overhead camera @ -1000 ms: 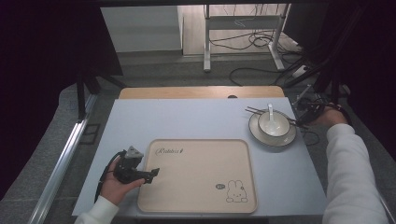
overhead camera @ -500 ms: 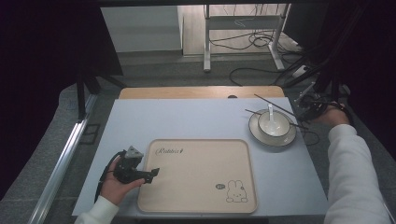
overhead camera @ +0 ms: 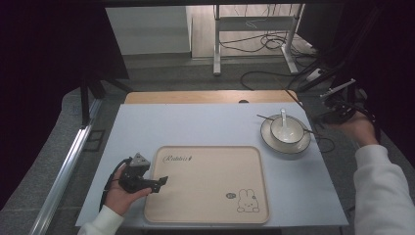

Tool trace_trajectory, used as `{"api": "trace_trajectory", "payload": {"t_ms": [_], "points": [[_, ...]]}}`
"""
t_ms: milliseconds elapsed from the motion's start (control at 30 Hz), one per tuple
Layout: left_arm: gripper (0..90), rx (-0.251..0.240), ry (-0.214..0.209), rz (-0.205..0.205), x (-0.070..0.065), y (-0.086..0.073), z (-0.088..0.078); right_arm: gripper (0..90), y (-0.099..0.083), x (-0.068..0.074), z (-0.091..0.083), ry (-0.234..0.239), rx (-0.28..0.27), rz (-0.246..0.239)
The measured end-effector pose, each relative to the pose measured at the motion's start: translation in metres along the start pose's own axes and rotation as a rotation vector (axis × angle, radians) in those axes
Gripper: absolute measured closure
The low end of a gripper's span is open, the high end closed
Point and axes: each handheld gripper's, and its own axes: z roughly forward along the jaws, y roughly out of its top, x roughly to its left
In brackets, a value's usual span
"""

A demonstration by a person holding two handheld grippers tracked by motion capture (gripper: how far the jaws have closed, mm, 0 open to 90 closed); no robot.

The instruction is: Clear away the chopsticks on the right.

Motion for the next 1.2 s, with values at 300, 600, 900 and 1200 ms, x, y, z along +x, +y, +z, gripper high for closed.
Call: {"api": "trace_trajectory", "payload": {"t_ms": [300, 600, 900, 1200], "points": [[16.6, -0.031, -0.002, -0.001, -0.002, 0.002, -0.006, 83.5, -0.020, 0.082, -0.025, 0.055, -0.066, 0.035], [16.6, -0.025, 0.008, 0.003, -0.005, 0.003, -0.005, 83.3, -0.050, 0.159, -0.028, 0.156, -0.093, 0.048], [16.6, -0.024, 0.013, 0.005, -0.006, 0.002, -0.007, 83.1, -0.055, 0.216, 0.007, 0.253, 0.017, -0.035], [16.7, -0.020, 0.011, 0.003, -0.004, -0.001, -0.005, 83.0, -0.058, 0.249, 0.050, 0.249, 0.149, 0.000]]}}
